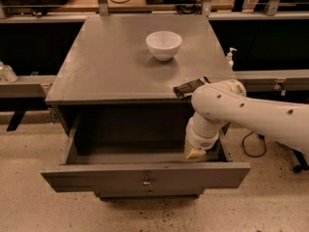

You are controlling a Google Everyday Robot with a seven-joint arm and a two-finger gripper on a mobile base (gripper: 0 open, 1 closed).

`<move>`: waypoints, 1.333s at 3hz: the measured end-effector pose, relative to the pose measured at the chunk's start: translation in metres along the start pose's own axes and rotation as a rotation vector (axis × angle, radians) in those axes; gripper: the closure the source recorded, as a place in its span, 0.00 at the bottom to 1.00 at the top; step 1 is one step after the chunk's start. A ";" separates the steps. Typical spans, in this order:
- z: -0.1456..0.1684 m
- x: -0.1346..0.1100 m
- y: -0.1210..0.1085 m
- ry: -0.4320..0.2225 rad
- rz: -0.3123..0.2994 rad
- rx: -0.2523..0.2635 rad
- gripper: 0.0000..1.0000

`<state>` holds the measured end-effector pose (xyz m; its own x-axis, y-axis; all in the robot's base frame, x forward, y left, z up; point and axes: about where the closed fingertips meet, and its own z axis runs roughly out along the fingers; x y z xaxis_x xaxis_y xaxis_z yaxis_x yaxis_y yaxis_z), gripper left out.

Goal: Open top drawer

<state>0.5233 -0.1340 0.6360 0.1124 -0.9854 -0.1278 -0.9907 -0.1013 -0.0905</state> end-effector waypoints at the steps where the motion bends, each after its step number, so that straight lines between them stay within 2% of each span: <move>1: 0.028 0.012 0.028 -0.031 0.030 -0.122 1.00; 2: 0.029 0.009 0.038 -0.044 0.024 -0.154 1.00; 3: 0.007 -0.011 0.076 -0.071 -0.038 -0.248 1.00; 4: 0.006 -0.012 0.076 -0.071 -0.040 -0.250 1.00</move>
Offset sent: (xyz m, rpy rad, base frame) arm -0.0885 -0.0028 -0.0277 0.0756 0.3355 0.0718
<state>0.4468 -0.1292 0.6245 0.1481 -0.9687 -0.1992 -0.9725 -0.1793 0.1490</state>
